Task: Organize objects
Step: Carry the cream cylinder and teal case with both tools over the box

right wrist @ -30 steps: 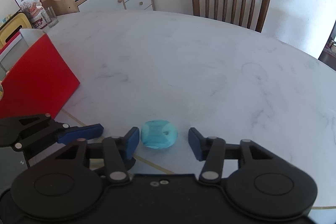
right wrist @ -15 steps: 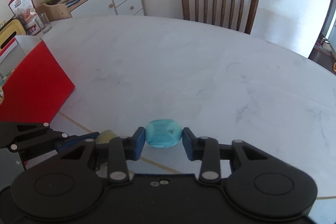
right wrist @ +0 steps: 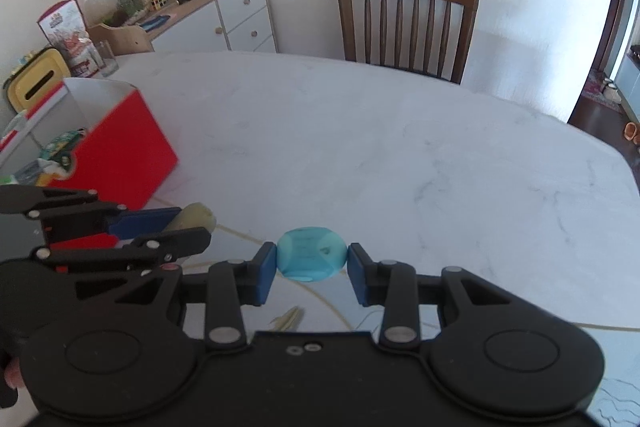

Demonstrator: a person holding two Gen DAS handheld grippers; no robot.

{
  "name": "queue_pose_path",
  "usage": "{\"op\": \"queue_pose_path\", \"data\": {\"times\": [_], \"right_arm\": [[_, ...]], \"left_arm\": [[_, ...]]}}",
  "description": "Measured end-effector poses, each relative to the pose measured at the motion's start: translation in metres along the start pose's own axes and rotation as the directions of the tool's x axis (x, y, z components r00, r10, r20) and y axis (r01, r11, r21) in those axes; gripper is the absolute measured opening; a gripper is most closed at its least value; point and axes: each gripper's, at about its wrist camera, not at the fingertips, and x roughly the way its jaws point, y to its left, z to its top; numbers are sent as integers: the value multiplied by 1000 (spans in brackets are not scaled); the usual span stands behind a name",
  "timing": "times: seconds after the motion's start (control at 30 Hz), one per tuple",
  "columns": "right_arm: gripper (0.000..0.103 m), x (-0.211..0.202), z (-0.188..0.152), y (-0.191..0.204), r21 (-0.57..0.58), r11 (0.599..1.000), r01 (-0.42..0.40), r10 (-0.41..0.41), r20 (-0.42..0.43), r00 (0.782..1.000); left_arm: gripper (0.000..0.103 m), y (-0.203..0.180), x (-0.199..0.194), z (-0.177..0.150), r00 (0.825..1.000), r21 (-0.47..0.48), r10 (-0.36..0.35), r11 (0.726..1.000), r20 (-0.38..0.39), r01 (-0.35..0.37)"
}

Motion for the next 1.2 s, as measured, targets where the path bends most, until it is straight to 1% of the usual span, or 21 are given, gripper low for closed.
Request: {"op": "queue_pose_path", "data": {"times": [0.13, 0.27, 0.4, 0.57, 0.9, 1.2], "right_arm": [[37, -24, -1, 12, -2, 1000, -5, 5, 25, 1000], [37, -47, 0, 26, -3, 1000, -14, 15, 56, 998], [37, -66, 1, 47, -35, 999, -2, 5, 87, 996], [37, -85, 0, 73, -47, 999, 3, 3, 115, 993], [37, -100, 4, 138, -75, 997, -3, 14, 153, 988], [37, -96, 16, 196, -105, 994, -21, 40, 178, 983]], "left_arm": [[20, 4, -20, 2, 1000, -19, -19, 1000, 1, 19], [20, 8, -43, 2, 1000, -19, -21, 1000, 6, 21], [20, 20, -65, 3, 1000, -25, -22, 999, 16, 22], [20, 36, -92, 2, 999, -34, -19, 999, 33, 20], [20, 86, -141, -3, 997, -39, 4, 999, 75, -2], [20, 139, -163, -8, 996, -62, 14, 998, 86, -9]]}}
